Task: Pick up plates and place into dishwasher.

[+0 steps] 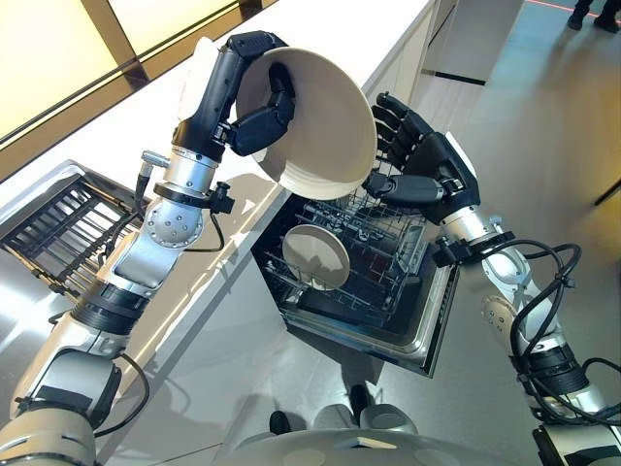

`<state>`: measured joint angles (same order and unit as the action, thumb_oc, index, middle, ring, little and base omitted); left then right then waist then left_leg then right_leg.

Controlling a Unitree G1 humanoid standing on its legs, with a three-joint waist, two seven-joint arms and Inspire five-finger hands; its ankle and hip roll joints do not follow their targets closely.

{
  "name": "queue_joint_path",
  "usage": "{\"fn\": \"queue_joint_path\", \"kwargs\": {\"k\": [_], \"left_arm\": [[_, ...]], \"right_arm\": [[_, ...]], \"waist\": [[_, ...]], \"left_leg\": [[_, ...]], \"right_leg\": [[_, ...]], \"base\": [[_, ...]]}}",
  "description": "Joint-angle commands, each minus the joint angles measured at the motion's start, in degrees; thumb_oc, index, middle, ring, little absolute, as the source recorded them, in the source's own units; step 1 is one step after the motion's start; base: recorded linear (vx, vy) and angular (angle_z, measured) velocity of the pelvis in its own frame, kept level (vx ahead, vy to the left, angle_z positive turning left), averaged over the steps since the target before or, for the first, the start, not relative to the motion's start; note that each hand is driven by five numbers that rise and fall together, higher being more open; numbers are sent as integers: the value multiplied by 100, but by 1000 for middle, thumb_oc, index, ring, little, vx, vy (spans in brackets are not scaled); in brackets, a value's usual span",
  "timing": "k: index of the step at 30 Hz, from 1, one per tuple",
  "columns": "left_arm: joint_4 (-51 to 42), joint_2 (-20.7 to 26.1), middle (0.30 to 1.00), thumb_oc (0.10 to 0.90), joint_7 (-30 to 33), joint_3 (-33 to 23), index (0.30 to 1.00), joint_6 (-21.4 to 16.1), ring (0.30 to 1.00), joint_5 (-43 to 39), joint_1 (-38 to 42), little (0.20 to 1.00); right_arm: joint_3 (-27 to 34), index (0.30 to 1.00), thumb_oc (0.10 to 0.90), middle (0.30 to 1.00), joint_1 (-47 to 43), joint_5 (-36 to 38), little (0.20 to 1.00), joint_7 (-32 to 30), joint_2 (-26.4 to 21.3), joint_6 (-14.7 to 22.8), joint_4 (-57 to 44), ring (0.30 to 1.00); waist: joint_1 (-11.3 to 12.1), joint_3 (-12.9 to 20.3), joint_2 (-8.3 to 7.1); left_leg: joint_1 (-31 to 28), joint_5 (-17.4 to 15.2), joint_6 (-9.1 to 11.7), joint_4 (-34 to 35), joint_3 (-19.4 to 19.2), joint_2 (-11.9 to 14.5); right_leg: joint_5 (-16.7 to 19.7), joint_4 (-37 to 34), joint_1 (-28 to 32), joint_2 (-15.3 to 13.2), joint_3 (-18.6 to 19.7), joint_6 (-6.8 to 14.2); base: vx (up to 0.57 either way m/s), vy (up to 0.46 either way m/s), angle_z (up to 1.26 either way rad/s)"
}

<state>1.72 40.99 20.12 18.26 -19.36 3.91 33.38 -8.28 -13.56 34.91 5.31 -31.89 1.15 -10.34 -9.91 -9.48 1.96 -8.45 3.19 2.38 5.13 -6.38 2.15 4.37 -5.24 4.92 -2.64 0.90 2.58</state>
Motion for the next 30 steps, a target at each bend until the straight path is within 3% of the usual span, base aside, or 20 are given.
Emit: {"fn": "queue_joint_path", "kwargs": {"k": [1, 8, 19, 30], "left_arm": [[533, 45, 300, 100, 797, 45, 300, -529, 300, 351, 1182, 200], [1039, 38, 300, 100, 1293, 166, 300, -669, 300, 926, 1262, 200], [1395, 245, 300, 100, 1417, 139, 300, -677, 300, 757, 1423, 200], [1665, -90, 300, 100, 1430, 242, 300, -759, 300, 1023, 1114, 200]], "right_arm": [[-19, 900, 800, 900, -340, 320, 900, 332, 186, 413, -373, 900], [-149, 900, 800, 900, -311, 398, 900, 526, 275, 209, -264, 900], [-198, 900, 800, 900, -317, 465, 900, 566, 258, 27, -281, 900], [-156, 900, 800, 900, -390, 601, 900, 569, 421, 131, -343, 900]], "waist": [[-55, 665, -142], [-94, 714, -150], [-121, 739, -122], [-130, 746, -145]], "left_leg": [[-42, -376, -176, -13, -39, -358], [-51, -381, -181, -13, -72, -352], [-49, -383, -185, -13, -85, -347], [-71, -394, -208, -13, -87, -350]], "right_leg": [[-30, 78, 60, 198, -128, 227], [-37, 75, 67, 194, -101, 217], [-42, 74, 60, 202, -81, 209], [-50, 77, 70, 212, -49, 196]], "base": [[0, -4, -5], [0, -1, -1], [0, 0, 0], [0, 0, 0]]}}
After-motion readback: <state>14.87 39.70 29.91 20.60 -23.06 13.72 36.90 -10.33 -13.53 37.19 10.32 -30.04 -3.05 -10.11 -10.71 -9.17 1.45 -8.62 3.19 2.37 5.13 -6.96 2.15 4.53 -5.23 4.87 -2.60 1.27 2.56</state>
